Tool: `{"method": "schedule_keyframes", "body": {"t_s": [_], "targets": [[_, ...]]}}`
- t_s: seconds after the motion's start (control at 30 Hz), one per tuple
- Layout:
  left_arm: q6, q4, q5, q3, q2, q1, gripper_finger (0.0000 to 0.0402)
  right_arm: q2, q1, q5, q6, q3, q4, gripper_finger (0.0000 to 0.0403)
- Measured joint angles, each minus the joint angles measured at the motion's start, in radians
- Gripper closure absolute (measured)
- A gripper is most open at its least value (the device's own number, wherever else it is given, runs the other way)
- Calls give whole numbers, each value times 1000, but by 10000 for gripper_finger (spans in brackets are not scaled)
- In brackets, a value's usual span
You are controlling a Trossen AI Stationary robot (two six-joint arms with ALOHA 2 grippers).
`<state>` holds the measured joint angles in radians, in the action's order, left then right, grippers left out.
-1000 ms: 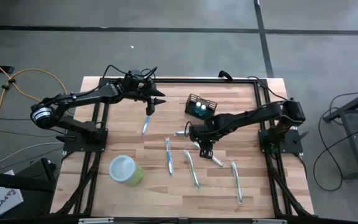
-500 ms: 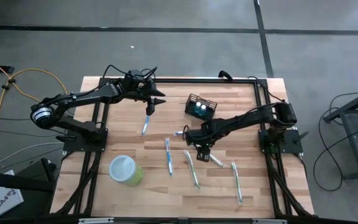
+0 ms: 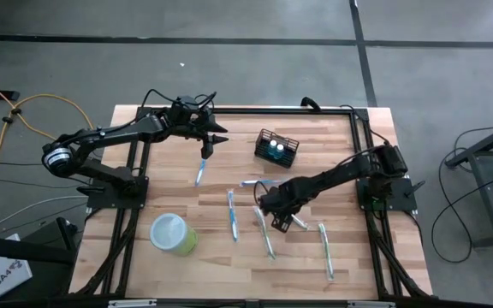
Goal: Pick & Place toothbrushing station
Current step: Put the top green toothbrush into the left section of the black mesh organizer
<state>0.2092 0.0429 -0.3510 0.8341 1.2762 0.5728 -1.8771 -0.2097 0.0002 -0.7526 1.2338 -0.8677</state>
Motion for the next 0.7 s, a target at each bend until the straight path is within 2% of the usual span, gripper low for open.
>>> {"method": "schedule_keyframes", "body": {"t_s": [0.47,0.7], "targets": [[0,0,0,0,0,0,257,7,-21,-22,-69,-113,118,217],[0,0,0,0,0,0,258,7,-24,-14,-81,-125,125,226]]}}
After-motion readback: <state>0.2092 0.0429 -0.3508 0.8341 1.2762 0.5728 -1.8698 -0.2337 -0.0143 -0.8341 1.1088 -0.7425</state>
